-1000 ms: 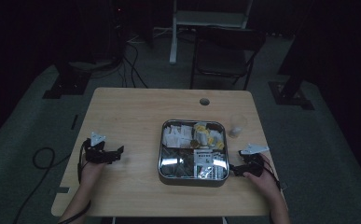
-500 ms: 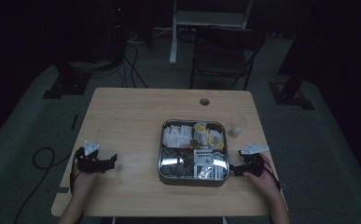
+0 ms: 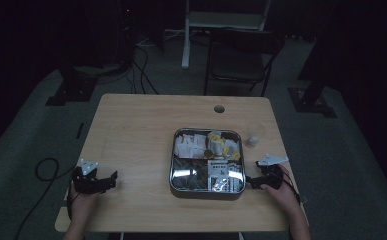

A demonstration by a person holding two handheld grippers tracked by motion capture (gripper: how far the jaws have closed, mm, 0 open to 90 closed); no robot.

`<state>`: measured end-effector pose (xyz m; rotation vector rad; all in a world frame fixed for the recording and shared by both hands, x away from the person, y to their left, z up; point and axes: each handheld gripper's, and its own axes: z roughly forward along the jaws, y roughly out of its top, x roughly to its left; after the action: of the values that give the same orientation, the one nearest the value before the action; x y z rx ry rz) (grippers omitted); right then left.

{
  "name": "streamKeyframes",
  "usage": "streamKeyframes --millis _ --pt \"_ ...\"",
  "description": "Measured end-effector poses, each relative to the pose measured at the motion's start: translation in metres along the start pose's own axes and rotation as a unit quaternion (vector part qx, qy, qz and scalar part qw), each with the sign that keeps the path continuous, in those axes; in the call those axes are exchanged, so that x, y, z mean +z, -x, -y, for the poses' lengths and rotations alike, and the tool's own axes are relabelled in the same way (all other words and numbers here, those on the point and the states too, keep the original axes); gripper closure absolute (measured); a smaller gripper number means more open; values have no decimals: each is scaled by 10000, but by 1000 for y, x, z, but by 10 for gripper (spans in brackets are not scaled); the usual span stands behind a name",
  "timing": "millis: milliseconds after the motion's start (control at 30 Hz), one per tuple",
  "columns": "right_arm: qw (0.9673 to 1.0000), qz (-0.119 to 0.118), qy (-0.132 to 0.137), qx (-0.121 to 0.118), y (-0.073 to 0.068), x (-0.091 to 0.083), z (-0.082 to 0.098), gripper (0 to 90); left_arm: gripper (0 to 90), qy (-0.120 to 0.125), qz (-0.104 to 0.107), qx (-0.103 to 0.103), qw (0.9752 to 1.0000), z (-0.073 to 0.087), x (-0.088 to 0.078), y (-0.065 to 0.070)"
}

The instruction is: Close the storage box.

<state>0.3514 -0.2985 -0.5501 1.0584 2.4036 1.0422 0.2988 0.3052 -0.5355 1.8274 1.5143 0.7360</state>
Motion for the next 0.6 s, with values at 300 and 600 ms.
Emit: streamKeyframes --millis 300,600 --pt "10000 3 0 -2 0 0 0 138 4 -152 -225 -176 9995 7 -7 -8" --pt "10000 4 -1 -2 0 0 0 138 4 -268 -315 -243 9988 12 -6 -10"
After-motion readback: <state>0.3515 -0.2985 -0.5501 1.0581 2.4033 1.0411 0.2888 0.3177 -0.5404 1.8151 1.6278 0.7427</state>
